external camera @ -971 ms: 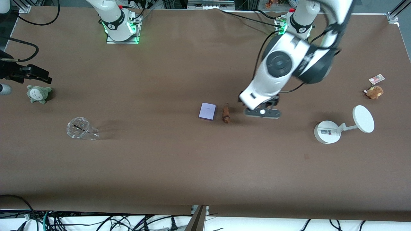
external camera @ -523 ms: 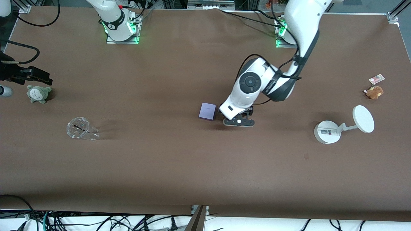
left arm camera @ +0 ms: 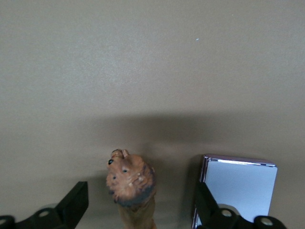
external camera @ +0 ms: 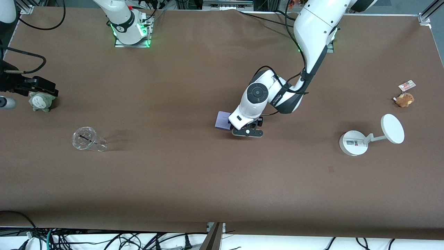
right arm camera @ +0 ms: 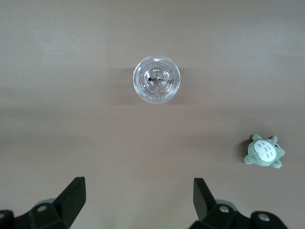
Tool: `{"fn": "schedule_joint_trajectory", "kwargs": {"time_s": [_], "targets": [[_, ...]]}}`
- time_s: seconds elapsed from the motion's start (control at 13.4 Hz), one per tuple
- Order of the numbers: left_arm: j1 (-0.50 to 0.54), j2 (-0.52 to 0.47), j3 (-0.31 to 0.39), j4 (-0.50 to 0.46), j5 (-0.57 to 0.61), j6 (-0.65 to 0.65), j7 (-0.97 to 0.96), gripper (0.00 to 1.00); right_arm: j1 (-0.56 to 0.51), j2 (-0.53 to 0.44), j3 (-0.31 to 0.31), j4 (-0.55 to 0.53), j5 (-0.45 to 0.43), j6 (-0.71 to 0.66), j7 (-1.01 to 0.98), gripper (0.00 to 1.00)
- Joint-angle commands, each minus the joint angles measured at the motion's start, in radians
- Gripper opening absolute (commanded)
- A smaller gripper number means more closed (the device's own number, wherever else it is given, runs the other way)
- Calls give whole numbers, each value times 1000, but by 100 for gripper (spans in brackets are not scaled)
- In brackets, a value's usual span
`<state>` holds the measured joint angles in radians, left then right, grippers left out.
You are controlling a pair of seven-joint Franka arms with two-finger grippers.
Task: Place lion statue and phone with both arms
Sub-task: 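Grasp the lion with the left gripper while the right gripper reaches the phone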
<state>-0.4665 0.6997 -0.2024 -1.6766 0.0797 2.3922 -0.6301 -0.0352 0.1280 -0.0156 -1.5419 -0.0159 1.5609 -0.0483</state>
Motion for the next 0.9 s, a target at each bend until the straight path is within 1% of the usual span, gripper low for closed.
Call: {"fn": "schedule_joint_trajectory", "kwargs": {"time_s": [0.0,0.07,0.15,0.22,0.3,0.37,0.45,0.52,0.67,0.82], "targets": [[-14,3,11,-3,23,10,-19,33,0,62,3,23,0,2,-2,100],[-14,1,11,-2,23,5,-17,24,1,70,6,23,4,2,5,100],[-12,1,11,-3,23,2,-17,18,4,77,11,25,5,4,8,100],[-12,-2,11,-3,23,-5,-17,13,21,96,11,37,4,5,8,100],[-5,-8,11,-2,23,-19,-17,11,52,117,11,52,1,10,8,100],[0,-26,14,5,23,-59,-16,10,82,137,11,69,-1,19,22,100],[11,-46,18,12,23,-130,-8,10,99,160,11,81,2,33,77,100],[44,-74,18,12,23,-192,-3,10,119,179,11,86,4,56,147,100],[110,-117,18,14,23,-270,42,13,190,215,11,86,5,120,255,100],[175,-143,21,14,23,-335,104,13,256,255,11,86,7,178,378,100]]}}
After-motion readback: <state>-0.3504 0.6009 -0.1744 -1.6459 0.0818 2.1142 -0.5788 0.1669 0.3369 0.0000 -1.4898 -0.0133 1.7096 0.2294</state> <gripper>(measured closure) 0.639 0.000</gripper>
